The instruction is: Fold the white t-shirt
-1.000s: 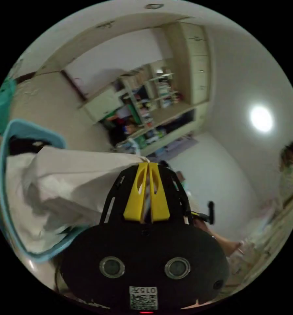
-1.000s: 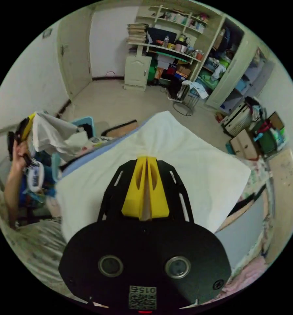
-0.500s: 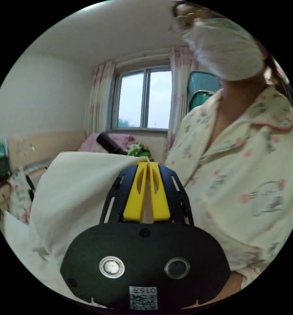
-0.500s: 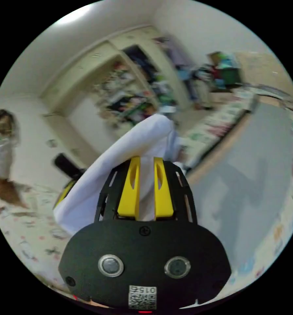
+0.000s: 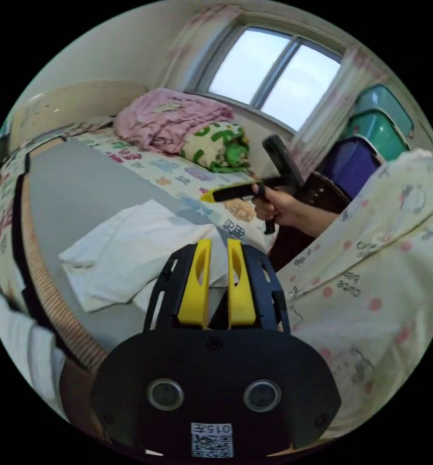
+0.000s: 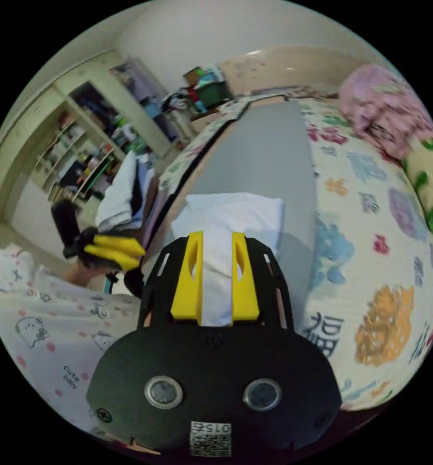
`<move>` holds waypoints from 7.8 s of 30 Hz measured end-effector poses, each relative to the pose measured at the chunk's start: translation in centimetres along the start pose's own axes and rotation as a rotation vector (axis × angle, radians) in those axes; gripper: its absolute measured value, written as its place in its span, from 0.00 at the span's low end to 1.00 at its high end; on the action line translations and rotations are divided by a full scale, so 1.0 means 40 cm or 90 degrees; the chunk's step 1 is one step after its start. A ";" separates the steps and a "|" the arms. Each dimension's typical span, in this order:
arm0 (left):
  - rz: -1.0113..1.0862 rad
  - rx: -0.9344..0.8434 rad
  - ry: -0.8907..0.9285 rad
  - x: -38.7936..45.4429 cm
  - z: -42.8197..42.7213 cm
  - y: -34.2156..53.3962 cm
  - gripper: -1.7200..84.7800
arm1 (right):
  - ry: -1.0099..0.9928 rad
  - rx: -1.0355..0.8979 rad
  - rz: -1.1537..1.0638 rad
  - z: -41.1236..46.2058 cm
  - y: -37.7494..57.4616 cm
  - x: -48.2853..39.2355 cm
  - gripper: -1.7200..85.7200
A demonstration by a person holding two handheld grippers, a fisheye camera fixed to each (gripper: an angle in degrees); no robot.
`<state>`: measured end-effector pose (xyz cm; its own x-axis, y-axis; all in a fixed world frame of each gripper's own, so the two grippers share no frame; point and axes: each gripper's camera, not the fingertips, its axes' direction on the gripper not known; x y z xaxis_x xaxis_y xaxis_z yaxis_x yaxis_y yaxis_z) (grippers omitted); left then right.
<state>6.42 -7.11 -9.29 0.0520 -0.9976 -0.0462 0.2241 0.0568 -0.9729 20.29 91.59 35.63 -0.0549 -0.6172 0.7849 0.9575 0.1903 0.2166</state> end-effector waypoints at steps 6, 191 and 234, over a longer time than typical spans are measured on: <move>-0.138 0.075 -0.144 -0.198 -0.323 0.157 0.09 | 0.011 -0.082 -0.185 0.136 -0.367 -0.343 0.17; -0.375 -0.266 -0.354 -0.150 -0.733 0.680 0.03 | 0.220 -0.088 0.459 -2.189 -1.030 -0.419 0.06; -0.218 -0.132 -0.037 -1.020 0.637 -1.375 0.03 | -0.152 0.385 0.566 -2.153 -1.259 0.624 0.02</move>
<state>16.78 31.50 51.89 0.0652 -0.9529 0.2961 0.0372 -0.2942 -0.9550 -4.91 0.88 -5.67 0.4695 0.0761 0.8796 0.3898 0.8761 -0.2838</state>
